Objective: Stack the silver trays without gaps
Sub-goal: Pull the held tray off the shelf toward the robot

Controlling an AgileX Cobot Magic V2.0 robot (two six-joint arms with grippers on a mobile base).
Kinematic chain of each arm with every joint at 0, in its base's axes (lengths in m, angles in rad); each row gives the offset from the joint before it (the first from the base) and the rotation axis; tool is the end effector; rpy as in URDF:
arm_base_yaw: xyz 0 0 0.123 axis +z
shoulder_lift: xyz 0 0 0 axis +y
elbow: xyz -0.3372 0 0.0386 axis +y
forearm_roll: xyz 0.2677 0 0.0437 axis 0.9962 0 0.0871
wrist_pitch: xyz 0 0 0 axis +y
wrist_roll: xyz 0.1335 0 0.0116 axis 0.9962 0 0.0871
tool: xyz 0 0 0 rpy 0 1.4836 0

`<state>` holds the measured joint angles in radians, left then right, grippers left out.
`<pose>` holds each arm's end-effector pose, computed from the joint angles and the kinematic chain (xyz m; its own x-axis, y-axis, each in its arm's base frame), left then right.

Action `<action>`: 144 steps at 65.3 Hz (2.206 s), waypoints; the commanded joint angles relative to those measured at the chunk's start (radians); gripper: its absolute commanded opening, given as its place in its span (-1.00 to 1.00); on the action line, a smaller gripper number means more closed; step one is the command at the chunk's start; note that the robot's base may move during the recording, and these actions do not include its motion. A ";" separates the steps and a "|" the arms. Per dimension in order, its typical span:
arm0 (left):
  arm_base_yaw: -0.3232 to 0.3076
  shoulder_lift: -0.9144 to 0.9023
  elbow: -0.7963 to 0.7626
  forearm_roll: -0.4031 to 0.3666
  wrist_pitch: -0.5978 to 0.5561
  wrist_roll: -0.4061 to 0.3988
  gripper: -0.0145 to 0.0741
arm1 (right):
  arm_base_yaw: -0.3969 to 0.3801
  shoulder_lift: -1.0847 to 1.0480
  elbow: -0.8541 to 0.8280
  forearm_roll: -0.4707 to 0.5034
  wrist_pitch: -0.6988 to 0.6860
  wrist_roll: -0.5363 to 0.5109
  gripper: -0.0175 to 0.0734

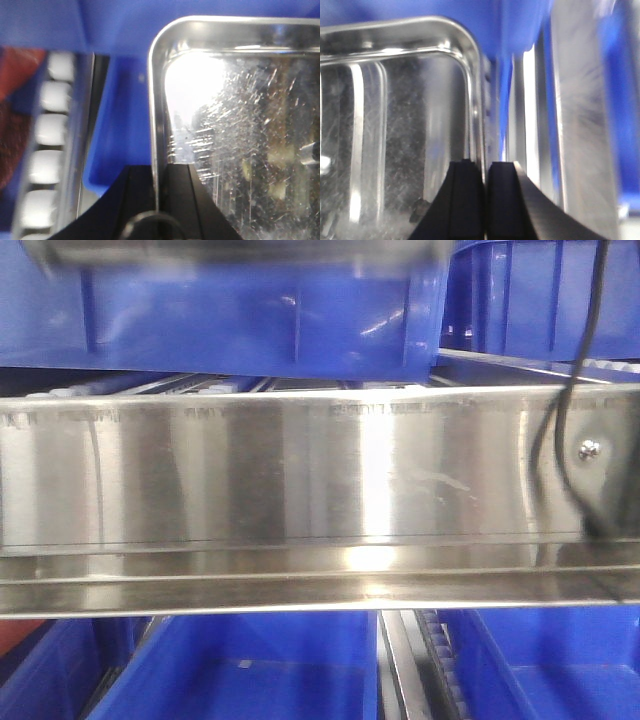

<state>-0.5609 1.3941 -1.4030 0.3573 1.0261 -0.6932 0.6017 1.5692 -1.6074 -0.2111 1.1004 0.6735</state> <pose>0.2969 -0.1391 0.4076 -0.7503 -0.0710 -0.6573 -0.0124 0.9955 -0.0934 0.3264 0.1937 0.4058 -0.8239 0.0841 -0.5605 -0.0230 0.9832 0.1813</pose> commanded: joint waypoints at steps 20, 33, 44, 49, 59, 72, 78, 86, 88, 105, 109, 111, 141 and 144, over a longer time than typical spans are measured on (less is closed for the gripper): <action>-0.057 -0.093 -0.161 0.093 0.013 -0.027 -0.71 | 0.023 -0.157 -0.085 -0.075 0.005 -0.031 -0.78; -0.057 -0.093 -0.177 0.093 0.039 -0.023 -0.71 | 0.023 -0.157 -0.140 -0.075 0.038 -0.036 -0.78; -0.057 -0.093 -0.177 0.093 0.039 -0.023 -0.71 | 0.023 -0.157 -0.140 -0.077 0.041 -0.036 -0.78; -0.057 -0.093 -0.177 0.093 0.039 -0.023 -0.71 | 0.023 -0.157 -0.140 -0.077 0.035 -0.036 -0.78; -0.057 -0.095 -0.184 0.078 0.032 -0.023 -0.71 | 0.023 -0.157 -0.140 -0.079 0.036 -0.036 -0.78; -0.057 -0.097 -0.203 0.076 0.032 -0.023 -0.71 | 0.023 -0.152 -0.136 -0.083 0.028 -0.036 -0.78; -0.057 -0.097 -0.204 0.076 0.034 -0.023 -0.71 | 0.023 -0.148 -0.136 -0.083 0.019 -0.036 -0.78; -0.057 -0.097 -0.204 0.076 0.034 -0.023 -0.71 | 0.023 -0.145 -0.136 -0.083 0.006 -0.036 -0.78; -0.057 -0.097 -0.204 0.076 0.034 -0.023 -0.71 | 0.023 -0.145 -0.136 -0.083 0.006 -0.036 -0.78; -0.057 -0.097 -0.204 0.075 0.040 -0.023 -0.71 | 0.023 -0.145 -0.136 -0.083 0.002 -0.036 -0.78; -0.057 -0.097 -0.204 0.075 0.040 -0.023 -0.71 | 0.023 -0.145 -0.136 -0.083 -0.001 -0.036 -0.78; -0.057 -0.097 -0.204 0.075 0.040 -0.023 -0.71 | 0.023 -0.145 -0.136 -0.083 -0.001 -0.036 -0.78; -0.057 -0.097 -0.204 0.075 0.032 -0.023 -0.71 | 0.023 -0.145 -0.136 -0.083 -0.001 -0.036 -0.78; -0.057 -0.097 -0.204 0.075 0.032 -0.023 -0.71 | 0.023 -0.145 -0.136 -0.083 -0.001 -0.036 -0.78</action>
<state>-0.6159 1.3114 -1.5938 0.4052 1.0710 -0.7195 0.6288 1.4308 -1.7337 -0.2518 1.1298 0.6477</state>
